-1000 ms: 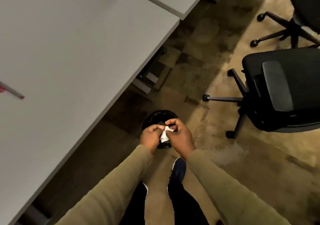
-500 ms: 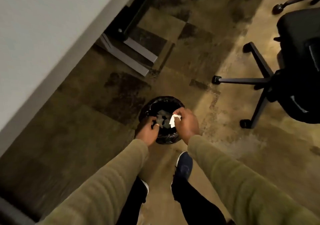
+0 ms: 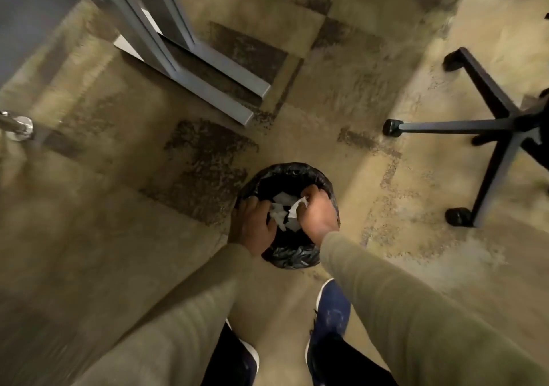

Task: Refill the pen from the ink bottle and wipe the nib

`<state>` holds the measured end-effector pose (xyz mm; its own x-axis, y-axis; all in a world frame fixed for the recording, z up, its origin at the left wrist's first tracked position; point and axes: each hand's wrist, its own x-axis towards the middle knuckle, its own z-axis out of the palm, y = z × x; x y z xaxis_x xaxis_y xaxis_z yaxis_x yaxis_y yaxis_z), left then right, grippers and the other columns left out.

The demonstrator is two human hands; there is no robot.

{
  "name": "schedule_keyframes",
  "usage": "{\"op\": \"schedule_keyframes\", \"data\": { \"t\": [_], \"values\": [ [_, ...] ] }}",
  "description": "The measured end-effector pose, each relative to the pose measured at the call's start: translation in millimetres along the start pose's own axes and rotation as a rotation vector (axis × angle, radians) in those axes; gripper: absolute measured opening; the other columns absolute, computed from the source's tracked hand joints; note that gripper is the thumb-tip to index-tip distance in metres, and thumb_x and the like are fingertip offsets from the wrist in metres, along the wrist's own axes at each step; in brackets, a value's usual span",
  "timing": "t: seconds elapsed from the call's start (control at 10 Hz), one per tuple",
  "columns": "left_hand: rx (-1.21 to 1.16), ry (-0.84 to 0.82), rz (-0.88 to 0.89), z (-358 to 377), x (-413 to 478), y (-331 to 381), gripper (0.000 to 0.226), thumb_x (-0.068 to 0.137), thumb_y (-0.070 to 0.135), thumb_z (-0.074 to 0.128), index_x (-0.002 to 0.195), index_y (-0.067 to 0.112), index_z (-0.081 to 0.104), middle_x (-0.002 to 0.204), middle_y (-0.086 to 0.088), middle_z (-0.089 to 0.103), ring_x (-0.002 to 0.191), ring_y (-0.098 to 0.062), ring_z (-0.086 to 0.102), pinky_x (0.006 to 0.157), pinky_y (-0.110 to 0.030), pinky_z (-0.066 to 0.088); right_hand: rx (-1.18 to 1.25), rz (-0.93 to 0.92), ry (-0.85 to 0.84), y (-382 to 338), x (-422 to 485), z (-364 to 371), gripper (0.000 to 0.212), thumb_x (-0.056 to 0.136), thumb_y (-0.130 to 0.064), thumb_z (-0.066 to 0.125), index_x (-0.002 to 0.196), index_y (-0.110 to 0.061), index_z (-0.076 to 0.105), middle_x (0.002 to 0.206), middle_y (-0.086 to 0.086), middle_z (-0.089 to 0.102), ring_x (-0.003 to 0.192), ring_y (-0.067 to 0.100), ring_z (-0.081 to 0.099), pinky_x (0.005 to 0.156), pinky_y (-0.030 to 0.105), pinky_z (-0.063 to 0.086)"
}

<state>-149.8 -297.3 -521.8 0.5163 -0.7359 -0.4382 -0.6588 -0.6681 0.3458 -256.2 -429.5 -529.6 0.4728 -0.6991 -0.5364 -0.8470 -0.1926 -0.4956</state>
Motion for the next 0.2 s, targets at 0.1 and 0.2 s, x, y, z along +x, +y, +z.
{"op": "schedule_keyframes", "data": {
  "t": [0.1,0.2],
  "values": [
    [0.028,0.024,0.044,14,11,-8,0.039,0.085,0.031,0.059,0.121,0.016,0.059,0.116,-0.014,0.054,0.109,-0.037,0.050,0.087,-0.049,0.046,0.023,-0.034,0.003,12,10,21,0.027,0.094,-0.020,0.054,0.120,-0.013,0.053,0.123,0.016,0.057,0.104,0.041,0.059,0.081,0.040,0.049],
    [0.041,0.049,0.052,23,19,-12,0.039,0.086,0.033,0.056,0.122,0.018,0.058,0.117,-0.012,0.053,0.109,-0.035,0.049,0.088,-0.049,0.046,0.011,-0.035,-0.044,22,18,39,0.047,0.091,-0.029,0.061,0.134,-0.013,0.048,0.127,0.021,0.056,0.106,0.044,0.060,0.083,0.042,0.052]
  ]
}}
